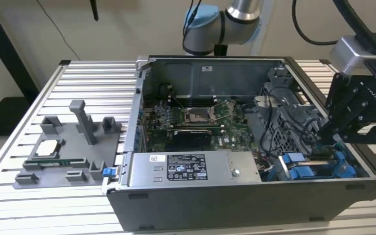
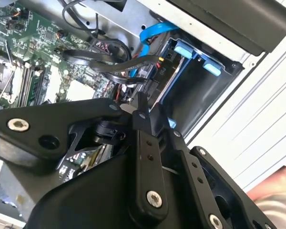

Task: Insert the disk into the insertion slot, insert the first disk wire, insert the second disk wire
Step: 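Insert the second disk wire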

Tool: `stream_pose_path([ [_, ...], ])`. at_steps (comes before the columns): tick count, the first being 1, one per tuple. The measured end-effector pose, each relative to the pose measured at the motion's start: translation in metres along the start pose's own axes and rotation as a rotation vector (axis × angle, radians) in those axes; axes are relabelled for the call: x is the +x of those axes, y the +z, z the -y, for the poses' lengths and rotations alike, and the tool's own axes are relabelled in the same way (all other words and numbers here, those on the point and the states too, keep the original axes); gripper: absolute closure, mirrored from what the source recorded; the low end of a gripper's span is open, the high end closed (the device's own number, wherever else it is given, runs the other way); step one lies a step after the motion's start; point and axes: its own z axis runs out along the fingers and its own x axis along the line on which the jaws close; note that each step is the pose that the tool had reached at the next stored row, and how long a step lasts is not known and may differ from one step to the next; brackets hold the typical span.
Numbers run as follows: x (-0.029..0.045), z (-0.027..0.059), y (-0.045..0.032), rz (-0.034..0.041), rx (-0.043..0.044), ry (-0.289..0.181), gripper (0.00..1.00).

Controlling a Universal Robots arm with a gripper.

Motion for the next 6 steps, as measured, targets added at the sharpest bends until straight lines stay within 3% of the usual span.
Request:
stream_pose_path([
  [6, -0.0001, 0.0, -0.0003, 0.0, 0.0, 0.0, 0.0],
])
